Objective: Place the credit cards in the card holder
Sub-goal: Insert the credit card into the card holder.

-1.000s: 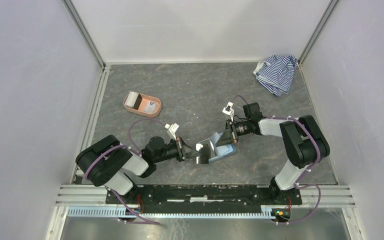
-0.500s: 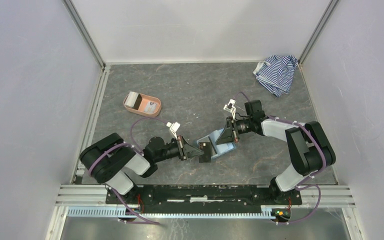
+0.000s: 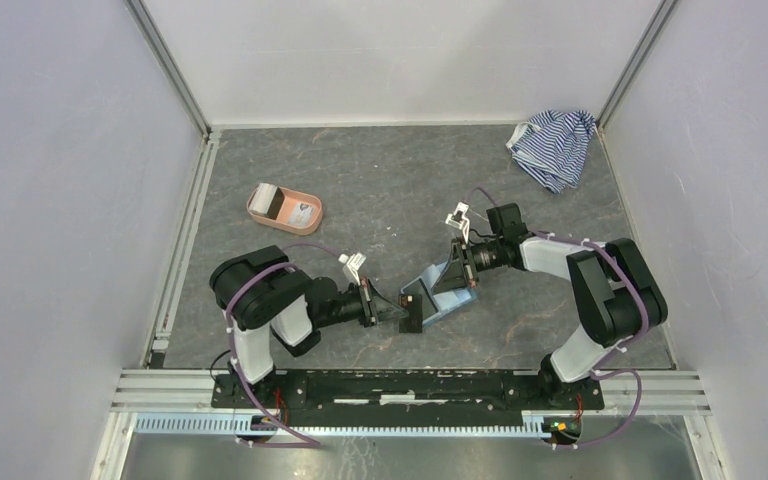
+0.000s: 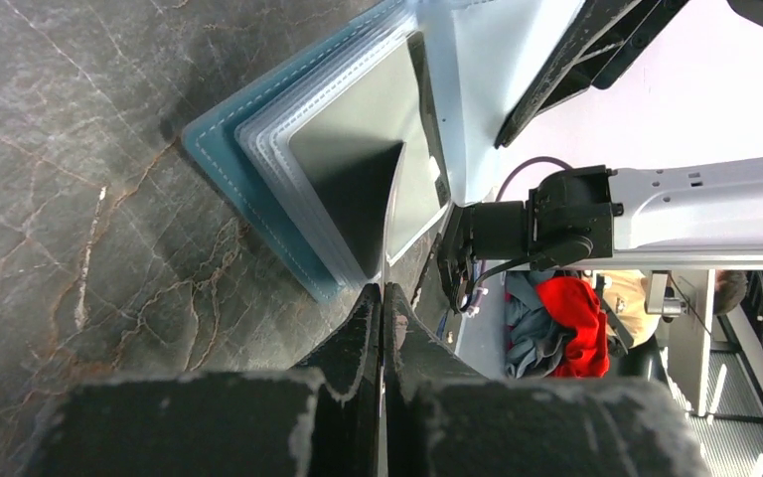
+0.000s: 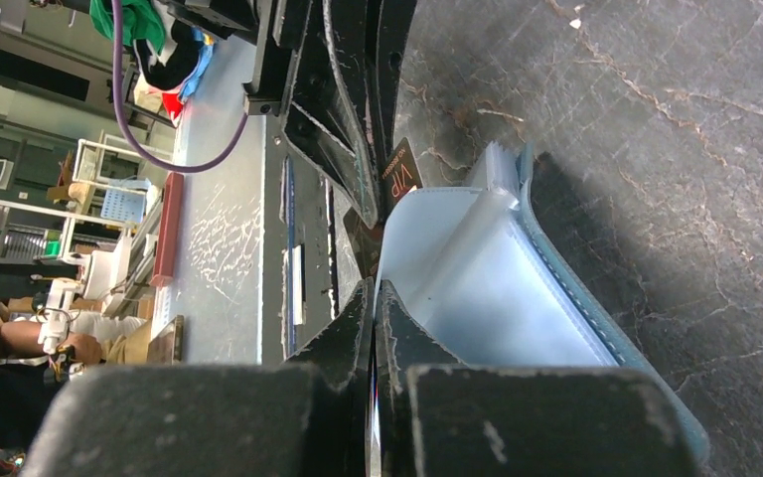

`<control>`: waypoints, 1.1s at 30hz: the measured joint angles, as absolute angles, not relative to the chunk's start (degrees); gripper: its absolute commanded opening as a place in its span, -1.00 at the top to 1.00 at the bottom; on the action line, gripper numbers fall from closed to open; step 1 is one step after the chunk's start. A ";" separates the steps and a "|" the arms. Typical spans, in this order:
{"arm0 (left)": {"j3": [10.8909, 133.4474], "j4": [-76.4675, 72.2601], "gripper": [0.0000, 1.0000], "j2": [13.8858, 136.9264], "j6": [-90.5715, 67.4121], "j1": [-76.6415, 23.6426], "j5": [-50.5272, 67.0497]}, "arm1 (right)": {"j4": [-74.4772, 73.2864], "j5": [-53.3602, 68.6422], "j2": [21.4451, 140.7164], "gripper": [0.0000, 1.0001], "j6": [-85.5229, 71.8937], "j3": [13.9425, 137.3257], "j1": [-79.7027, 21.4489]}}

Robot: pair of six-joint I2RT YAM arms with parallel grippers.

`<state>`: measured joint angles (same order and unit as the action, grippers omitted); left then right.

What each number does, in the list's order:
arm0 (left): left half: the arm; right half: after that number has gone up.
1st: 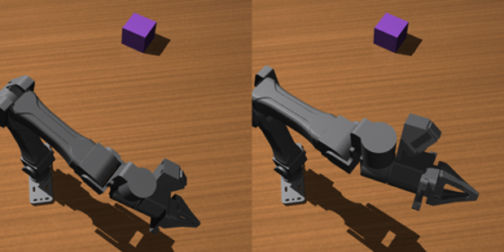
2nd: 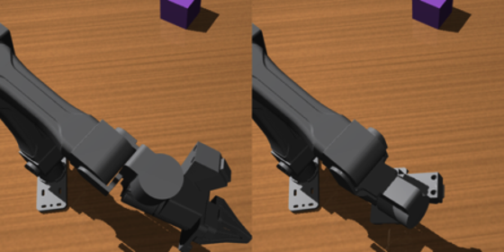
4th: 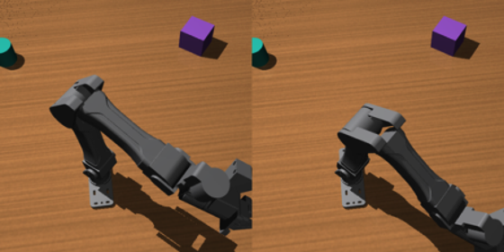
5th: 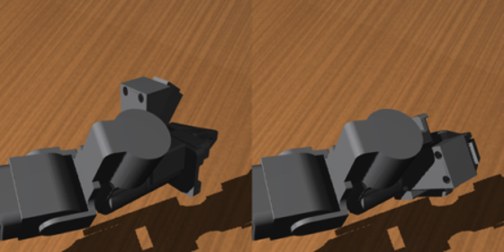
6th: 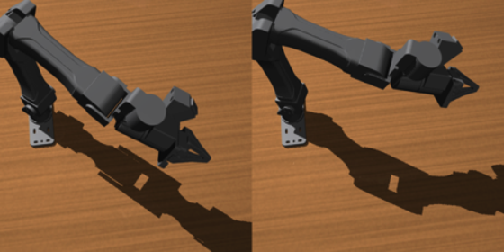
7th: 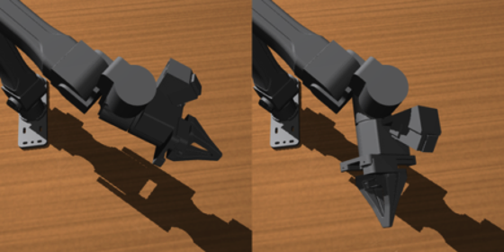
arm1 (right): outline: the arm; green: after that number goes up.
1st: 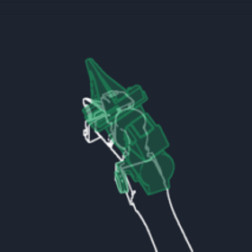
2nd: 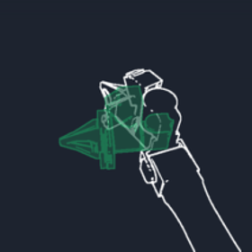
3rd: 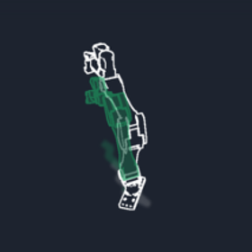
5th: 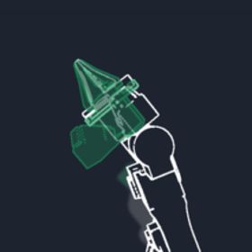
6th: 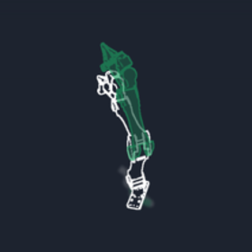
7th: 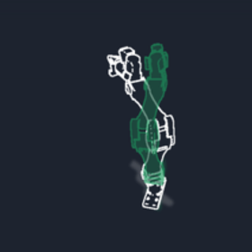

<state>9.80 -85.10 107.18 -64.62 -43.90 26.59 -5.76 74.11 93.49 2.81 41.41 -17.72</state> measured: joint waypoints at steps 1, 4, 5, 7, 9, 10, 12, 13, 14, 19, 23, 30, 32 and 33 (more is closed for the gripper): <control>9.87 -85.23 0.96 107.53 -64.79 -43.90 26.68 | -6.26 74.02 93.91 1.00 3.18 41.54 -17.72; 10.15 -85.65 0.96 108.20 -65.17 -43.90 27.03 | -7.51 73.91 94.96 1.00 4.32 42.04 -17.74; 10.35 -85.73 0.96 108.53 -65.30 -43.90 27.20 | -7.99 73.91 95.35 1.00 4.69 42.28 -17.72; 10.94 -85.80 0.96 109.23 -65.69 -43.90 27.49 | -8.84 73.80 96.01 1.00 5.50 42.65 -17.74; 11.64 -85.80 0.96 109.71 -66.11 -43.90 27.68 | -9.80 73.69 96.68 1.00 6.42 43.07 -17.72; 11.92 -85.82 0.96 109.82 -66.17 -43.90 27.75 | -10.28 73.69 96.95 1.00 6.90 43.20 -17.72; 12.53 -85.82 0.96 110.13 -66.24 -43.90 28.05 | -11.55 73.71 97.38 1.00 7.90 43.59 -17.74; 12.73 -85.84 0.96 110.28 -66.28 -43.90 28.18 | -12.01 73.69 97.49 1.00 8.25 43.75 -17.74; 12.99 -85.84 0.96 110.50 -66.32 -43.90 28.36 | -12.56 73.71 97.56 1.00 8.75 43.92 -17.74; 14.46 -85.84 0.96 111.44 -67.11 -43.90 29.17 | -13.96 73.71 97.56 1.00 10.15 44.27 -17.72; 15.53 -85.82 0.96 111.98 -67.48 -43.90 29.26 | -14.46 73.71 97.56 1.00 10.72 44.27 -17.72; 16.25 -85.84 0.96 112.27 -67.55 -43.90 30.15 | -16.69 73.76 97.58 1.00 12.69 44.95 -16.99; 16.27 -85.86 0.96 112.49 -67.55 -43.90 30.15 | -17.61 73.76 97.69 1.00 13.61 45.34 -16.64; 16.34 -85.84 0.96 112.66 -67.53 -43.90 30.17 | -18.13 73.80 97.91 1.00 14.09 45.58 -16.38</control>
<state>16.34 -85.84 112.66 -67.53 -43.90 30.17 -18.13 73.80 97.91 14.09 45.58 -16.38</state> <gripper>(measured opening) 0.034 0.009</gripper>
